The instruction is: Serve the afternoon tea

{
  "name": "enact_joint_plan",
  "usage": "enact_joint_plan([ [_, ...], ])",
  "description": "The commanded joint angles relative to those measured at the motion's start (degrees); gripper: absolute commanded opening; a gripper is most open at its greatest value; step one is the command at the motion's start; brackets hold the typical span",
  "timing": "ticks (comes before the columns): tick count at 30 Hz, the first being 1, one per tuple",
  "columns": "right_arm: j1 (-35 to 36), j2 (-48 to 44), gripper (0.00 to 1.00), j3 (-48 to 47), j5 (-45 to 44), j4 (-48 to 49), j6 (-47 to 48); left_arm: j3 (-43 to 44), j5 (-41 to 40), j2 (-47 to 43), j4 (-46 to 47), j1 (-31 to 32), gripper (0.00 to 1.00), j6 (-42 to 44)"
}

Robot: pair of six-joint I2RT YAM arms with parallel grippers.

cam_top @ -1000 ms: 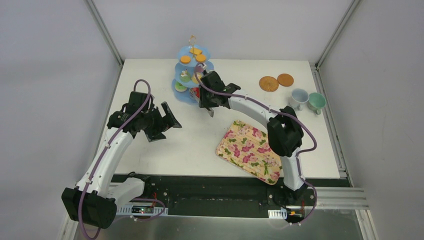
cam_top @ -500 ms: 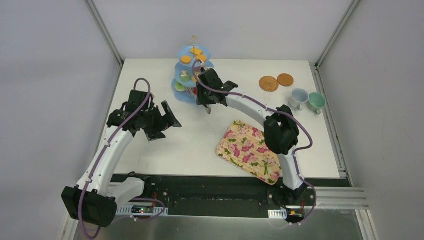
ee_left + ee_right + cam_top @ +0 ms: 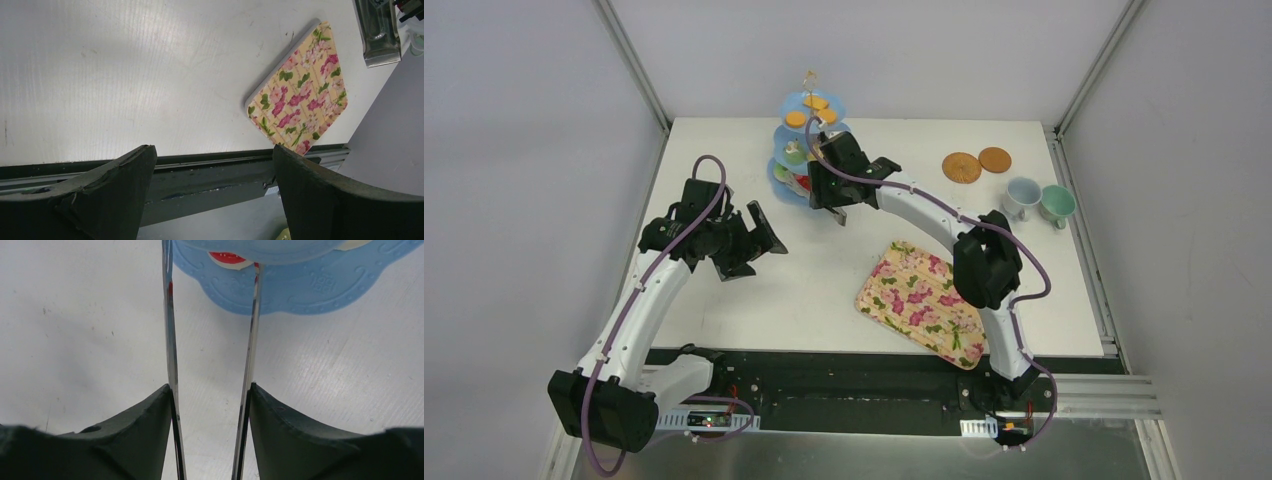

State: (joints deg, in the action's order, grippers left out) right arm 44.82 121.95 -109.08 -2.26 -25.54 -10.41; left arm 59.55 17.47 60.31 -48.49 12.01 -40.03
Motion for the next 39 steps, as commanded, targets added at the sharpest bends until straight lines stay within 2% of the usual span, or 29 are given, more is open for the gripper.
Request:
enact_joint_plan([
  [1,0.05,-1.53,0.57,-2.16,1.66,-2.29,1.13,1.26,0.40,-0.49,0.13,0.12,0.91,0.68],
  [5,0.96,-8.33,0.55,3.89,1.55,-4.54,3.74,0.64,0.64,-0.34,1.19,0.12,0.91,0.32],
  [13,1.51,-33.44,0.54,26.26,-2.24,-10.96,7.21,-0.36,1.55,1.61,4.61,0.12,0.91,-0.10],
  [20,1.58,-54.59,0.53,44.54,-5.15,-22.08,-3.37,-1.90,3.27,3.93,9.17,0.16,0.90,-2.14],
  [24,2.00,-61.59,0.53,50.74,-6.63,-26.66,-12.68,-2.49,4.27,5.32,11.56,0.20,0.90,-3.38],
  [28,2.39,-62.97,0.53,54.70,-7.80,-26.54,-17.28,-2.53,5.21,6.82,13.13,0.21,0.90,-4.25],
  [32,3.53,-60.44,0.54,56.48,-9.00,-25.47,-18.54,-1.74,5.75,7.55,13.55,0.21,0.90,-4.77],
  [39,6.98,-55.42,0.55,59.46,-6.25,-23.92,-23.23,-1.21,4.96,6.38,11.61,0.21,0.90,-4.57],
])
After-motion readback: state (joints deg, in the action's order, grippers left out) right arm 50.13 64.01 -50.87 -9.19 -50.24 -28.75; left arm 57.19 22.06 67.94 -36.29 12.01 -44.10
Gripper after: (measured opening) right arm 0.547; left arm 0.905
